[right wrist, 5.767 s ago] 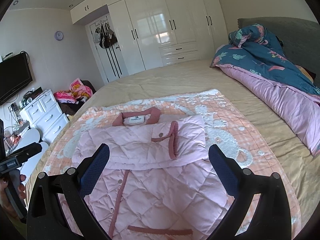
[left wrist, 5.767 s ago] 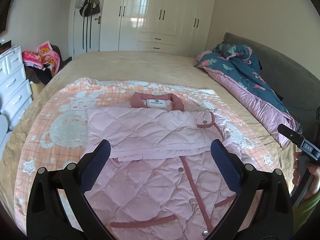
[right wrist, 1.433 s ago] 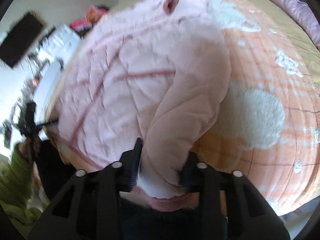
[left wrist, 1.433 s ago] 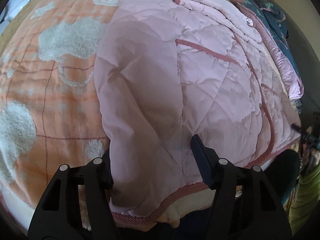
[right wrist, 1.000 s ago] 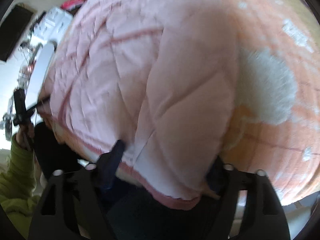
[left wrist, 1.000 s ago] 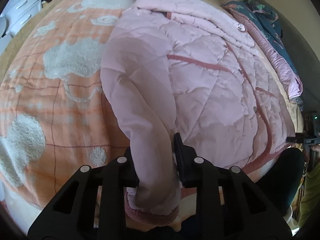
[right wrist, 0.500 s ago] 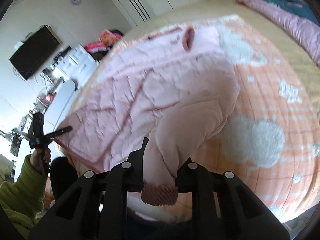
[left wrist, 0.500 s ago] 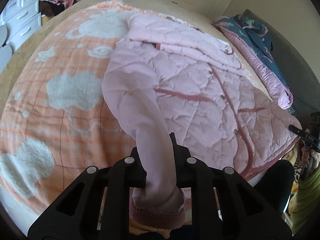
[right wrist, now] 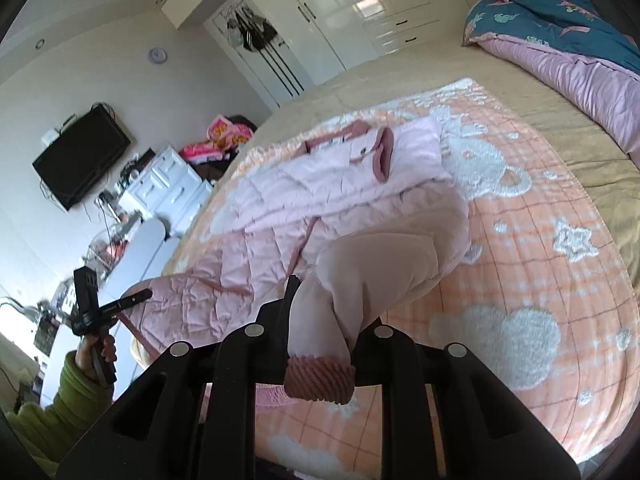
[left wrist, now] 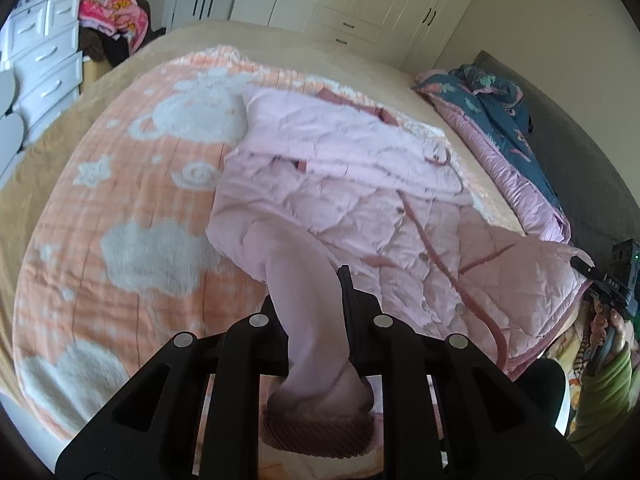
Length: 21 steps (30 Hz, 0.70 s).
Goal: Fold large clothes
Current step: 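Lift the hem with both tools and fold it toward the collar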
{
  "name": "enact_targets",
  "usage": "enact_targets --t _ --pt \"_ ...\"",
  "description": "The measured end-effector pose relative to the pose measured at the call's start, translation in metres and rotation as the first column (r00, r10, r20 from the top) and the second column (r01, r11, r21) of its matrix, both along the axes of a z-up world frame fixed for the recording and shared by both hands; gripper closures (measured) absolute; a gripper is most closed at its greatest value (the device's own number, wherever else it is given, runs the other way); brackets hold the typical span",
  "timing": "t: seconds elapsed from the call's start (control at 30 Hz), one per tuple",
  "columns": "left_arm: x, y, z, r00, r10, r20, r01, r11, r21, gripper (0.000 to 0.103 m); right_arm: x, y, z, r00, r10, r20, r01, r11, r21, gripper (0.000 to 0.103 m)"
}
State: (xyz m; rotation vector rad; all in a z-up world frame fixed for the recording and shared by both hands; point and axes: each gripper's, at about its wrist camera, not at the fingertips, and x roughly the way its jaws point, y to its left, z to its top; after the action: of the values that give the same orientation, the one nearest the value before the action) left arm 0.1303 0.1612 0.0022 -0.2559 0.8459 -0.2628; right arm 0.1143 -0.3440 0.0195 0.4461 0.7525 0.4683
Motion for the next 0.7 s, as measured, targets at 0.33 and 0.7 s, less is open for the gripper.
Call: enact_targets --t 0.33,0.7 --pt "0.015 -0.006 0.034 0.998 -0.007 0.057 0.006 1.0 0.024 0.093 0.016 -0.012 0.022 0.998 -0.042 0.037 0.041 0.999 0.034 0.085" --pt "0.039 -0.002 0.063 0.995 0.006 0.1 -0.008 1.0 0.022 0.093 0.045 -0.023 0.043 0.993 -0.087 0.075 0.082 0.994 0.07 0.085"
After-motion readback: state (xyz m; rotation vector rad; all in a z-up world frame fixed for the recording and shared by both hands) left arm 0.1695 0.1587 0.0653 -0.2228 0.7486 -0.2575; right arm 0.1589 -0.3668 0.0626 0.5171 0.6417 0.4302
